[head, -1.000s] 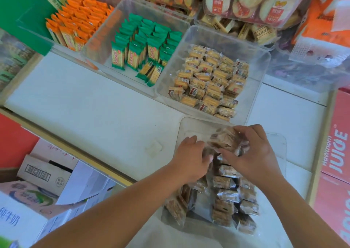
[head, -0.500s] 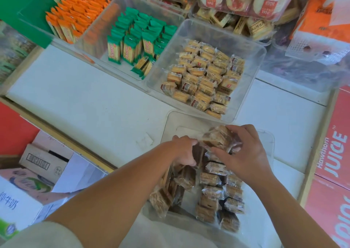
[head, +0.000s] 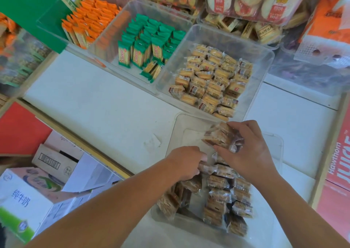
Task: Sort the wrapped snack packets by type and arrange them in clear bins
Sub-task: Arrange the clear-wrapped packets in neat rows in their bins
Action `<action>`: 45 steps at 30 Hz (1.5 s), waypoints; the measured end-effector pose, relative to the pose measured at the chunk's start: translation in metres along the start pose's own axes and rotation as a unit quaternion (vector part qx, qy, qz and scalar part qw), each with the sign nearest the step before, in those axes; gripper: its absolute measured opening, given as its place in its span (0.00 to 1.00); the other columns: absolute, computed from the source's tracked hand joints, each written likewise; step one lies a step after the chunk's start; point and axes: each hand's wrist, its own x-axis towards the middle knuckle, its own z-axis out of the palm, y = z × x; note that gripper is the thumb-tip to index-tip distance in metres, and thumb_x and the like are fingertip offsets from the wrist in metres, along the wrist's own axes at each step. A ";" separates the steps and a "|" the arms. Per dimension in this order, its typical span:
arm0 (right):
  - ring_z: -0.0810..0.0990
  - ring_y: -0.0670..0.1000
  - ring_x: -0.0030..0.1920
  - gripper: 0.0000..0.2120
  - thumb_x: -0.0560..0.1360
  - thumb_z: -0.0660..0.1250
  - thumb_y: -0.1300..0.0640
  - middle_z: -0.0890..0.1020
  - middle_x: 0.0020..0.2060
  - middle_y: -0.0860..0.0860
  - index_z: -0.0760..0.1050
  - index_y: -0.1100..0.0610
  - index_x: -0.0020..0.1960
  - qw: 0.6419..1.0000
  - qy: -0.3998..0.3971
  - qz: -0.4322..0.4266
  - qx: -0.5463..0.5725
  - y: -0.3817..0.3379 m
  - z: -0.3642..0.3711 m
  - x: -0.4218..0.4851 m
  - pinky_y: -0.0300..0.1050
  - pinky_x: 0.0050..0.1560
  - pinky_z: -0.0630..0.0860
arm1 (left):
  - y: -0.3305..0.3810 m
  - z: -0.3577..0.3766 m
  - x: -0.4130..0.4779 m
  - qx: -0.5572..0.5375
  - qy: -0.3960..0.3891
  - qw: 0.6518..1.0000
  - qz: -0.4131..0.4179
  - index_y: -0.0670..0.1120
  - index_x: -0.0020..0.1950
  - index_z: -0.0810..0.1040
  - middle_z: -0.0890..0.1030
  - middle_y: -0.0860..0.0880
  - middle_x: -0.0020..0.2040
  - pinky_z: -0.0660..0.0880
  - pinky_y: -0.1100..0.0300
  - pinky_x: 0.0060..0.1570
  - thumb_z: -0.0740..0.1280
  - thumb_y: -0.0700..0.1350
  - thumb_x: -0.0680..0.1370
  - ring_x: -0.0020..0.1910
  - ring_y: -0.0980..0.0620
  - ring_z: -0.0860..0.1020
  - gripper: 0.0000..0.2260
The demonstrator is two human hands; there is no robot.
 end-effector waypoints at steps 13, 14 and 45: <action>0.78 0.60 0.53 0.33 0.67 0.79 0.47 0.70 0.58 0.54 0.73 0.56 0.68 0.956 -0.084 -0.059 -0.275 -0.002 0.052 0.014 0.52 0.39 0.81 | -0.020 -0.007 -0.085 -0.238 0.316 0.918 -0.029 0.55 0.62 0.84 0.77 0.55 0.52 0.72 0.66 0.45 0.73 0.44 0.76 0.46 0.56 0.77 0.16; 0.78 0.60 0.53 0.32 0.67 0.78 0.47 0.71 0.57 0.55 0.73 0.57 0.67 0.949 -0.080 -0.066 -0.297 -0.001 0.057 0.015 0.54 0.43 0.81 | -0.020 -0.008 -0.085 -0.260 0.319 0.911 -0.037 0.55 0.61 0.85 0.77 0.55 0.50 0.74 0.64 0.45 0.73 0.44 0.75 0.45 0.57 0.77 0.15; 0.80 0.49 0.39 0.14 0.74 0.76 0.56 0.81 0.47 0.50 0.82 0.57 0.59 0.994 -0.093 -0.047 -0.026 -0.019 0.070 0.049 0.44 0.45 0.79 | -0.039 -0.023 -0.094 -0.221 0.299 0.927 -0.053 0.47 0.64 0.81 0.73 0.53 0.66 0.76 0.58 0.62 0.74 0.47 0.75 0.61 0.55 0.76 0.18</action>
